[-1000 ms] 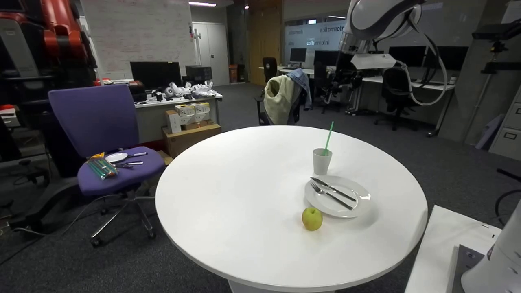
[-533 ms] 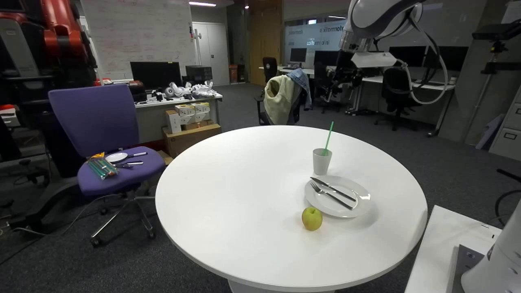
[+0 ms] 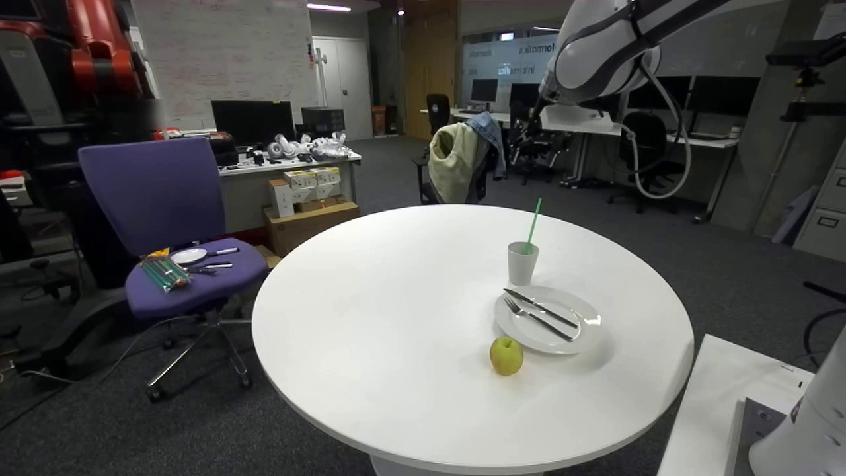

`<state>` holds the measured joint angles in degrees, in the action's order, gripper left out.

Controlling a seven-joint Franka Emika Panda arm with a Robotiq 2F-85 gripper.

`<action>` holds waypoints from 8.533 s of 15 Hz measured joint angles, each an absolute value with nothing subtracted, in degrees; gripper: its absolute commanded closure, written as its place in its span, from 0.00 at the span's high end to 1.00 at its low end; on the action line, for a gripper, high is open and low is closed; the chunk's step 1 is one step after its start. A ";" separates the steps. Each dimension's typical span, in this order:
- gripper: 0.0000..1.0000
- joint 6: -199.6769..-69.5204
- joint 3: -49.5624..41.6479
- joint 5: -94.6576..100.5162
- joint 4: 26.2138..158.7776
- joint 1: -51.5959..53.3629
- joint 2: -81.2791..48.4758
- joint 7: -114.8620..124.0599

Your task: Remove the green straw from the cup and put it on the table

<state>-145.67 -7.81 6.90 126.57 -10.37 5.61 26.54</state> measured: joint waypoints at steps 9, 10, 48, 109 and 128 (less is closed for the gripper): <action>1.00 -149.71 -15.23 28.42 112.14 -5.98 -16.45 67.42; 1.00 -148.69 -16.89 30.67 110.45 -4.45 -18.21 71.70; 0.00 -117.28 -19.63 39.75 85.54 -0.16 -37.57 90.24; 0.00 -90.88 -1.94 -7.70 57.79 -34.28 -47.78 -8.94; 0.00 -97.48 -8.89 -4.05 41.29 -31.70 -68.88 -8.64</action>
<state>-97.48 -8.89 -4.05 41.29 -31.70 -68.88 -8.64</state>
